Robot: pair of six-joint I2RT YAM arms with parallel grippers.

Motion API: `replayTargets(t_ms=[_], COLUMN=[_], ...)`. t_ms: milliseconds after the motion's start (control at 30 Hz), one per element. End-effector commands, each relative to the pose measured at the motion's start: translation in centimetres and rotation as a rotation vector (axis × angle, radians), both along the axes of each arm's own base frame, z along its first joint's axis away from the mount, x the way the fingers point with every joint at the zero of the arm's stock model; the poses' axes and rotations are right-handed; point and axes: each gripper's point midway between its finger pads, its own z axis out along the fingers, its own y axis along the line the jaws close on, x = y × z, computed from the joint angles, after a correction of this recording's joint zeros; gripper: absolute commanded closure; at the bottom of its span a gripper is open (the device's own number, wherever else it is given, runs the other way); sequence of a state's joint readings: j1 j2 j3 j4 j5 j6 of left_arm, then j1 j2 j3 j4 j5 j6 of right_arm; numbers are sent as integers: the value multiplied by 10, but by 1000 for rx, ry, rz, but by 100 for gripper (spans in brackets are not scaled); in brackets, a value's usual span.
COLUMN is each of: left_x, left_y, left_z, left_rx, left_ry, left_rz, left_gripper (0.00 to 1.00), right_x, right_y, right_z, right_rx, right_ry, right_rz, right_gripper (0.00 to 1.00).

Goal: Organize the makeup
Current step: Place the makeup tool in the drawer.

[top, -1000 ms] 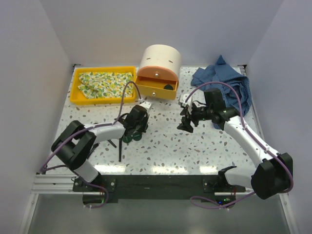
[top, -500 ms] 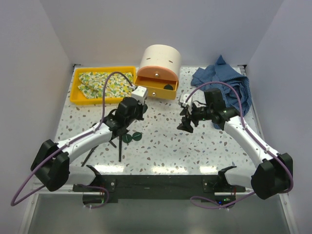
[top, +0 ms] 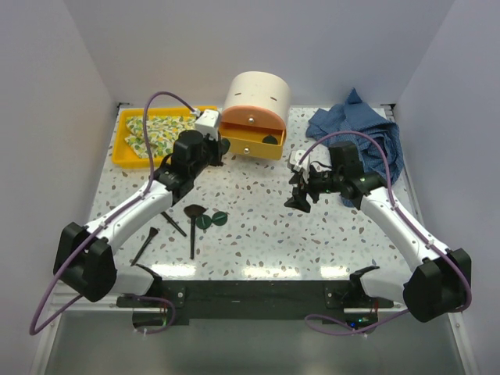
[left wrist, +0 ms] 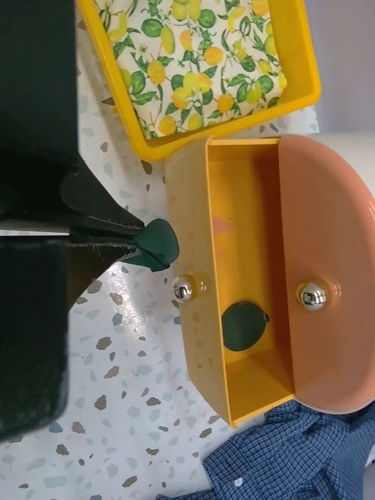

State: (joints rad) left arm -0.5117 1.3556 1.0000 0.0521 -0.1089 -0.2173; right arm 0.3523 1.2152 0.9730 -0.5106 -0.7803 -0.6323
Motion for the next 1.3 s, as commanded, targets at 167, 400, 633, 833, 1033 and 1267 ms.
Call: replayTargets(t_ms=[167,400,633,833,1033,1267], left_x=[24,35,44,55,74,92], left_y=[-15,-21,-23,-27,-35,-40], left_z=[35,38,40,38,34,27], left_rx=[-33,-29,-23,-19,-10,1], left_ry=[-68,-66,-65,-59,-43,-25], left_rz=[-27,-32,-27,-24,-19,3], left_gripper=[100,100,100,100,100,100], right_x=[-5,-5,-5,-5,-6,-6], right_y=[3,3,3,3,4,3], right_z=[9,10,10,9,11,12], right_rx=[33,32,31,30,34,32], right_ry=[-29,-30,-35,-29,-34,-36], right_rz=[38,39,43,44,48,45], right_gripper=[24,24,24,24,24,24])
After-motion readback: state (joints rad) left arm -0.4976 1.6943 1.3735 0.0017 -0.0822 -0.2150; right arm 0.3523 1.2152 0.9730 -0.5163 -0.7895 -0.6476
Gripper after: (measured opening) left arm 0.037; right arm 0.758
